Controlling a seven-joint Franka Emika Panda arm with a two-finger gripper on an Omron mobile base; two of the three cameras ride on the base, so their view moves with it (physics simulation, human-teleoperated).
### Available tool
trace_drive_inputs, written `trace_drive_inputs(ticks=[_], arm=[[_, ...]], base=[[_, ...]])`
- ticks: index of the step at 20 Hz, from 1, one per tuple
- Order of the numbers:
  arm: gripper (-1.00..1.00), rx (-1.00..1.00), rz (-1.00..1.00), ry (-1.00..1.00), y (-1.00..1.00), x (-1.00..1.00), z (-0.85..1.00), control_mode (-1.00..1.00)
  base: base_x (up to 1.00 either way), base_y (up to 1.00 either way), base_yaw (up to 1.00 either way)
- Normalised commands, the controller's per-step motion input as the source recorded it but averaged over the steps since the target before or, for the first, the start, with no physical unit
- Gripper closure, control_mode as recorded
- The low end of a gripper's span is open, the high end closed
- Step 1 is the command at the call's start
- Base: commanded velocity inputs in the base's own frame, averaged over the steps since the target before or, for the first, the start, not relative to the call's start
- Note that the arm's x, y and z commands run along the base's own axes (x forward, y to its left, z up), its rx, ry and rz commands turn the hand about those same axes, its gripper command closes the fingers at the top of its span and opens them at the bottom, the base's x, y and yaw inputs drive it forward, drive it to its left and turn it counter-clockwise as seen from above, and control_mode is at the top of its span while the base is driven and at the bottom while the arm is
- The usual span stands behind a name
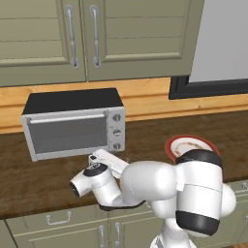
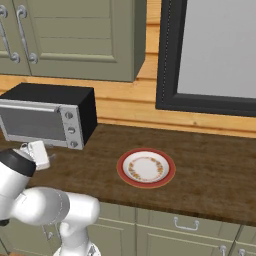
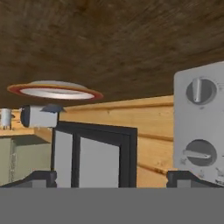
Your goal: Pick up the kebab skewer and baguette bread, and place them inside the toaster oven. Close the toaster oven door and start by setting the timer.
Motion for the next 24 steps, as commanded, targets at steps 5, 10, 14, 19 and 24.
trace_drive_inputs(ticks=[5, 10, 14, 19, 24], arm=[[-1.00, 0.00, 0.31, 0.03, -0.28, 0.16, 0.00, -1.00], [-1.00, 0.00, 0.19, 0.13, -0.28, 0.19, 0.01, -1.00], [-1.00, 0.00, 0.07, 0.23, -0.09, 0.17, 0.16, -1.00], [-1.00, 0.00, 0.03, 0.18, 0.00, 0.21, 0.05, -1.00], [-1.00, 0.00, 0.06, 0.04, 0.00, 0.06, -0.09, -1.00]], base=[[0.00, 0.00, 0.00], [0.00, 0.00, 0.00], [0.00, 0.00, 0.00], [0.00, 0.00, 0.00], [0.00, 0.00, 0.00]])
